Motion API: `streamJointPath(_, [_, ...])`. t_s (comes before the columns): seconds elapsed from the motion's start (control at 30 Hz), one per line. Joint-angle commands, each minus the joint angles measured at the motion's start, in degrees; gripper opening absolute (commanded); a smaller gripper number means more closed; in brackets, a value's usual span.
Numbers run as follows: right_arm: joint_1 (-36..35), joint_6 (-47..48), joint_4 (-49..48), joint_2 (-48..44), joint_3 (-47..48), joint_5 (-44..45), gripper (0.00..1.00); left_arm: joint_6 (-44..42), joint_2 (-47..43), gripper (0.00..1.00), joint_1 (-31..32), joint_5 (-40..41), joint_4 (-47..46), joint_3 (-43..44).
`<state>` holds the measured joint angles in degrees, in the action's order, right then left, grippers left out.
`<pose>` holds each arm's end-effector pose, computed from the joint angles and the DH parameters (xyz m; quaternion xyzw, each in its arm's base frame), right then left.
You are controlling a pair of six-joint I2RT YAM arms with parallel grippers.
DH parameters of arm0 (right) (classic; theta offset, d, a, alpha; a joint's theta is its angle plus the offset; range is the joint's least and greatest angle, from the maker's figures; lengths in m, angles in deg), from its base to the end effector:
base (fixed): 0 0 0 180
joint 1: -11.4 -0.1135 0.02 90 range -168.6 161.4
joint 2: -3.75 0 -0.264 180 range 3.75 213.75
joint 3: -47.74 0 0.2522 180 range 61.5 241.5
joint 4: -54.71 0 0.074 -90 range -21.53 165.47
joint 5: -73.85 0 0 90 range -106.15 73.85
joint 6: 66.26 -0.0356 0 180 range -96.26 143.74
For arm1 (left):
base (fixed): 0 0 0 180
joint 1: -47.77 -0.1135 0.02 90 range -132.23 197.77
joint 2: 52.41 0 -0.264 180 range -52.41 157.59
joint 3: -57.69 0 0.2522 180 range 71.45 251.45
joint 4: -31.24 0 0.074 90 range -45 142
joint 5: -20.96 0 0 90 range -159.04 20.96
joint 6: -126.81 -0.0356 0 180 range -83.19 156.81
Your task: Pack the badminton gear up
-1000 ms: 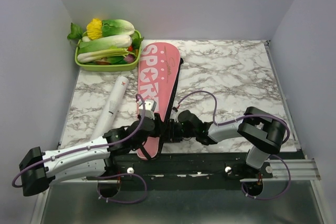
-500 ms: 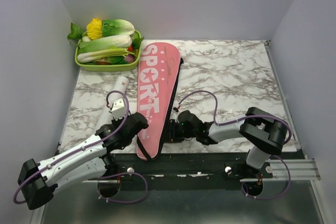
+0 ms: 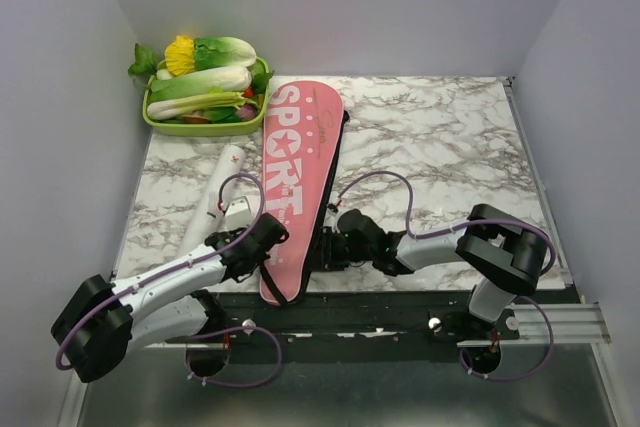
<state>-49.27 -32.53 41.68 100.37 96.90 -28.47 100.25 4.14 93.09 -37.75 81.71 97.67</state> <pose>0.1456 0.2746 0.1284 -0.0837 0.8770 0.4447 0.1614 0.1235 -0.0986 0.1657 -0.2016 0.9235 -0.0019 0.3265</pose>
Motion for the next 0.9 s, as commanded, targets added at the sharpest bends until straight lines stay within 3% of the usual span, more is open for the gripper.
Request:
streamJointPath(0.0, [-0.42,0.72,-1.34,0.50,1.17,0.54,0.32,-2.53,3.81,0.07,-0.15,-5.10,-5.51,-0.64])
streamJointPath(0.53, [-0.95,-1.65,-12.32,6.65,3.36,-7.10,0.33,-5.87,7.96,0.01,-0.14,-15.73,-18.51,-2.92])
streamJointPath(0.7, [-1.39,-1.21,-10.75,6.48,4.16,-6.59,0.33,-5.87,7.52,0.01,-0.23,-15.64,-18.69,-3.01])
streamJointPath(0.87, [-1.39,1.07,-3.03,0.96,2.05,-1.15,0.44,-5.00,5.50,0.01,-0.23,-12.67,-15.97,-2.14])
